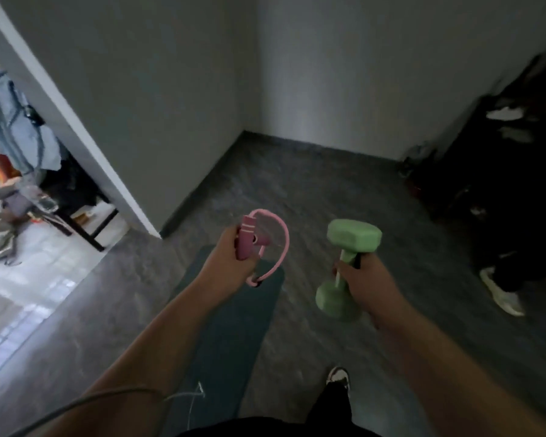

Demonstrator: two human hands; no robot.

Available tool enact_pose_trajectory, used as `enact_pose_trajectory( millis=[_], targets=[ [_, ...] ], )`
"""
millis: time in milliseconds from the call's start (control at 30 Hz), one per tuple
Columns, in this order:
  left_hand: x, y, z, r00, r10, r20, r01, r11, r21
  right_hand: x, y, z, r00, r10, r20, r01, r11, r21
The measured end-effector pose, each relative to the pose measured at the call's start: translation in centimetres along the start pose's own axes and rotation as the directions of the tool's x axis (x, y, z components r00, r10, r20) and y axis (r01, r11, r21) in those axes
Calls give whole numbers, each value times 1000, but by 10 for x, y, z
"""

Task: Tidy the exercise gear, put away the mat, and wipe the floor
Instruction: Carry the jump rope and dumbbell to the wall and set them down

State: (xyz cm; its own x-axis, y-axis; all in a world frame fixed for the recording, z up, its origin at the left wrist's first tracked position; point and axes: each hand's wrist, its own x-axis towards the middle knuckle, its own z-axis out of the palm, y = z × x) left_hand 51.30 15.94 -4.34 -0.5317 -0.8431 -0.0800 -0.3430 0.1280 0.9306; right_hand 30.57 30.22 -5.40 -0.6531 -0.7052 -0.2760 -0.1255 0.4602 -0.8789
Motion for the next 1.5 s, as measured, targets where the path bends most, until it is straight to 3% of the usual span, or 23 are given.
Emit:
enact_pose_trajectory(
  millis=[233, 433, 633, 900, 1067, 1333, 1500],
  targets=[
    [147, 60, 116, 996, 53, 65, -55, 998, 31, 130, 1, -104, 998, 38, -52, -37, 999, 22],
    [259, 83, 155, 1000, 30, -11, -30, 1000, 11, 240, -29, -138, 998, 46, -35, -46, 999, 3],
    [380, 80, 157, 1000, -16, -26, 15, 999, -44, 359, -63, -127, 999, 48, -7, -48, 999, 25],
    [601, 87, 130, 999, -33, -41, 30, 996, -86, 568, -130, -86, 996, 88, -3, -88, 991, -99],
    [727, 99, 109, 997, -65, -45, 64, 998, -28, 680, -176, -75, 994, 104, -39, -107, 990, -97],
    [919, 93, 114, 993, -105, -62, 98, 988, -116, 867, -197, -62, 985, 167, -45, -171, 981, -95],
    [1054, 80, 123, 995, -84, -62, 79, 994, -71, 1010, -211, -51, 995, 96, -11, -96, 982, -165]
  ],
)
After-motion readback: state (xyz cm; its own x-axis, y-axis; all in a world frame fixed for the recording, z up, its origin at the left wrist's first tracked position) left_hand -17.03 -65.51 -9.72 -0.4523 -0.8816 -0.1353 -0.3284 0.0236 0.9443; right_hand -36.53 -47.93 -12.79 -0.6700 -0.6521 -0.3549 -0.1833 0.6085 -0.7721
